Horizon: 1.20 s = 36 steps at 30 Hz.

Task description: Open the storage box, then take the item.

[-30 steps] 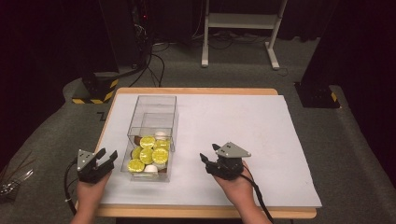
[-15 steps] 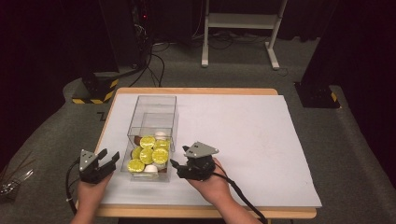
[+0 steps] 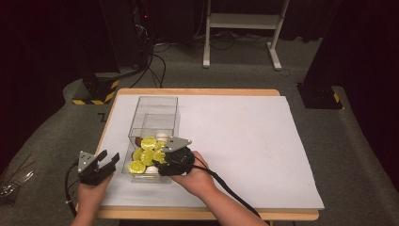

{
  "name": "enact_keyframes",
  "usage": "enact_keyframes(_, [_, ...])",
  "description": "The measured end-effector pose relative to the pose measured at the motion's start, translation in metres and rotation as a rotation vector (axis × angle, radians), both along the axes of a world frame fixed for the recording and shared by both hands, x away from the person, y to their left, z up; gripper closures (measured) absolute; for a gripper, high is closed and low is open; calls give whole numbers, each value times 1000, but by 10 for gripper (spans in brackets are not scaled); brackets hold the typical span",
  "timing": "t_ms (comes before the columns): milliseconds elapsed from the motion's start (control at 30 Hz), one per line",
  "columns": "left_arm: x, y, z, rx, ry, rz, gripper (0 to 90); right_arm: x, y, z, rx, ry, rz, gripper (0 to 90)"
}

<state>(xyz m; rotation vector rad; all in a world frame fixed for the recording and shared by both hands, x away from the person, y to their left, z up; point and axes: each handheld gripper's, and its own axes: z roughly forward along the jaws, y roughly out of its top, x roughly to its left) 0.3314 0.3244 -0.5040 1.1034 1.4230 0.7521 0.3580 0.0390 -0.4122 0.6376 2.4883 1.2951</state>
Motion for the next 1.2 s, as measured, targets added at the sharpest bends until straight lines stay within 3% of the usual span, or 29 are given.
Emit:
enact_keyframes(167, [-1,0,0,-1,-2,-2,437,9,11,-4,-40,23,1,320])
enact_keyframes(633, [-1,2,1,-13,-3,0,437,14,26,-15,-123,16,-1,300])
enact_keyframes(1033, [0,2,1,-20,-2,0,437,13,28,-17,-131,1,-12,380])
enact_keyframes(1200, [0,1,0,-15,-1,-2,437,12,25,-15,-104,10,-16,382])
